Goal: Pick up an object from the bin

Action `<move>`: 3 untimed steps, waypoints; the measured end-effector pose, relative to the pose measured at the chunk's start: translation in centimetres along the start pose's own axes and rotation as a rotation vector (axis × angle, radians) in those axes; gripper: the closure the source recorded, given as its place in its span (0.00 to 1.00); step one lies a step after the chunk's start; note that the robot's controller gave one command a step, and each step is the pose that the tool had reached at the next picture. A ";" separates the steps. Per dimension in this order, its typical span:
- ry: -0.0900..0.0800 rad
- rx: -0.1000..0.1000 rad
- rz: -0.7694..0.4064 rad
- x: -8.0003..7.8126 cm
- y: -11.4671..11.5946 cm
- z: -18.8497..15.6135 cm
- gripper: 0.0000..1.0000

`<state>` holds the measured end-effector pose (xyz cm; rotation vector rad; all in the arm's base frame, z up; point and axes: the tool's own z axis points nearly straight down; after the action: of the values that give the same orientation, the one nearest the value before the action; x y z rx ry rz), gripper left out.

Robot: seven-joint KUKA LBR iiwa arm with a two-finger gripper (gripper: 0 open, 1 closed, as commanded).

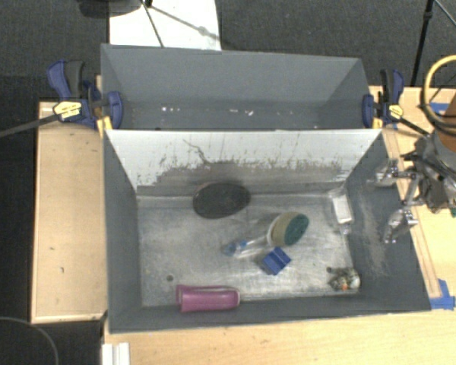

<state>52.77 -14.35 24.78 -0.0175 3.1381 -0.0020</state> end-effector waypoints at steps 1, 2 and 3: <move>0.006 -0.004 -0.303 -1.3 2.4 13.5 0.00; 0.001 -0.005 -0.362 -2.2 9.1 17.2 0.00; -0.006 -0.004 -0.486 -3.9 18.0 17.2 0.00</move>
Offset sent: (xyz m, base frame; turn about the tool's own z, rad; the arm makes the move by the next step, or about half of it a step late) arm 0.0139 0.0235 -0.1329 -0.3027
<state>56.53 3.65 7.62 -0.7710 3.0358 0.0037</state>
